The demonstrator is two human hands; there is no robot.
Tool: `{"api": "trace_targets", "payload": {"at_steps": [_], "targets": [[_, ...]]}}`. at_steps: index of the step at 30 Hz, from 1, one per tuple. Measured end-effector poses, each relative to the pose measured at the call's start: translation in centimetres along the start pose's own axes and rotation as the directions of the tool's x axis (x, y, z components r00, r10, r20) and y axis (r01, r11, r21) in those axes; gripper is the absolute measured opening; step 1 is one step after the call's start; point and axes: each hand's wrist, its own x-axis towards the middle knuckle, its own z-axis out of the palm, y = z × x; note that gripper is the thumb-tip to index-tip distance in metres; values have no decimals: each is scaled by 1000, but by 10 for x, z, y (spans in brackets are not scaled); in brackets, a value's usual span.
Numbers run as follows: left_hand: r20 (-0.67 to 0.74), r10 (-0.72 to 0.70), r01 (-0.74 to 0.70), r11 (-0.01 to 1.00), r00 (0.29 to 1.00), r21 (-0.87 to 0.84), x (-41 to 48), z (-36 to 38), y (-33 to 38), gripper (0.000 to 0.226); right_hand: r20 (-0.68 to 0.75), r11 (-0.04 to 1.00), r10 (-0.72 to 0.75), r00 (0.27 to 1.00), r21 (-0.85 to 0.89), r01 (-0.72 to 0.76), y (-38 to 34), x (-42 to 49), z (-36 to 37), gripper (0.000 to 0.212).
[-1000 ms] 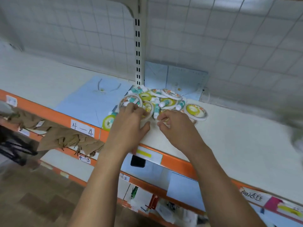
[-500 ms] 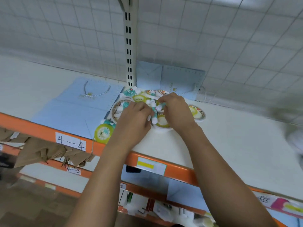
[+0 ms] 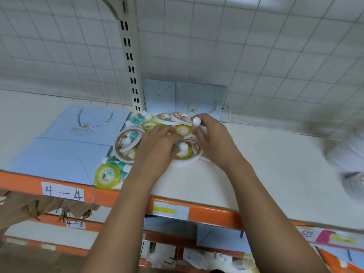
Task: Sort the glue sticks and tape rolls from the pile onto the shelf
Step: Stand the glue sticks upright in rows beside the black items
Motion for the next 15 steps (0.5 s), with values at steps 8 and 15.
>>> {"api": "trace_targets", "payload": {"at_steps": [8,15], "targets": [[-26,73,-76,979,997,-189,10,5,60,22,-11,989,130,991,-63,-130,30,-46,-53,41],[104,203,-178,960,974,-216,19,30,152,25,-106,969,208,972,-113,-220,66,-109,-128,19]]}}
